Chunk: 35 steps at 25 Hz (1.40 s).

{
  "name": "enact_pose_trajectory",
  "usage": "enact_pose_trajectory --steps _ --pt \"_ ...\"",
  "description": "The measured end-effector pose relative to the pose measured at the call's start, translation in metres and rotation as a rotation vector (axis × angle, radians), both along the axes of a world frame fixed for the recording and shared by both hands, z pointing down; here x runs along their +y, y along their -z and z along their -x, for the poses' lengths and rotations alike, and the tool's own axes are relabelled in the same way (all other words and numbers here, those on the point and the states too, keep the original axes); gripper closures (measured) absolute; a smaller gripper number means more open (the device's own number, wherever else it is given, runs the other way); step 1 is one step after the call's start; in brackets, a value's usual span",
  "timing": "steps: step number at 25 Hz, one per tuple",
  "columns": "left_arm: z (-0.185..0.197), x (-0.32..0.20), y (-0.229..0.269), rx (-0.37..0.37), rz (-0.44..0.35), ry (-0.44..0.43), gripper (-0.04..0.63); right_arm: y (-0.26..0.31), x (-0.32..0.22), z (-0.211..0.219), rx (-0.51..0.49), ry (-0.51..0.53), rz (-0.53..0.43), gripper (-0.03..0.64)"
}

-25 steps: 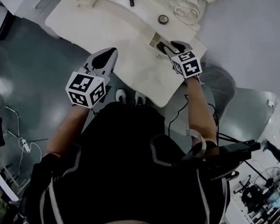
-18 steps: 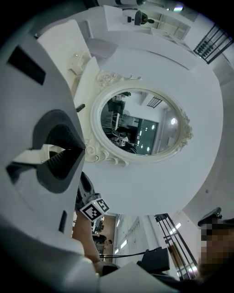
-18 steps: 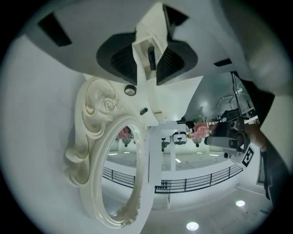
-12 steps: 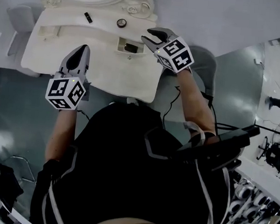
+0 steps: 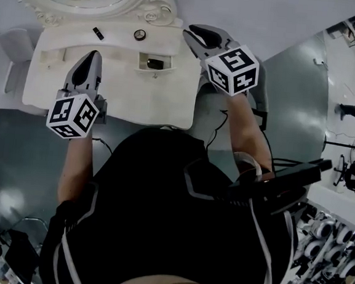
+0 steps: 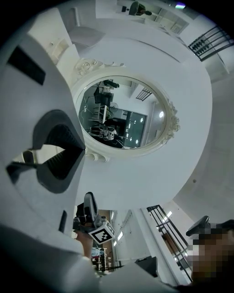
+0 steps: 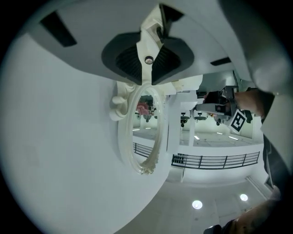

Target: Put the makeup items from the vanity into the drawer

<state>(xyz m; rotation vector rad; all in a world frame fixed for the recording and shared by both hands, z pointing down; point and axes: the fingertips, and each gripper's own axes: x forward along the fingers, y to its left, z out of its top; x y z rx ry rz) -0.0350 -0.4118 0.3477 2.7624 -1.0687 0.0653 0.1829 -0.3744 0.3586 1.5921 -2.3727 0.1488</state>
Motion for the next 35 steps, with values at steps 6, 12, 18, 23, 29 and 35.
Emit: enact_pose_trajectory --steps 6,12,18,23,29,35 --pt "-0.004 0.003 0.011 0.025 -0.001 -0.013 0.591 0.023 0.015 -0.006 -0.034 -0.043 -0.054 0.587" --pt "0.000 0.006 0.018 0.020 -0.009 -0.007 0.591 0.040 0.029 -0.009 -0.073 -0.094 -0.103 0.611" --pt "0.007 0.009 0.015 -0.017 -0.021 0.020 0.591 0.047 0.038 -0.011 -0.025 -0.153 -0.125 0.612" --pt "0.014 0.012 0.019 -0.028 -0.060 0.061 0.591 0.051 0.045 -0.012 -0.046 -0.192 -0.140 0.612" --pt "0.024 0.012 0.035 -0.006 -0.089 0.102 0.591 0.059 0.051 -0.019 -0.047 -0.243 -0.171 0.612" --pt "0.033 0.009 0.030 -0.023 -0.080 0.135 0.591 0.058 0.054 -0.018 -0.045 -0.253 -0.161 0.612"
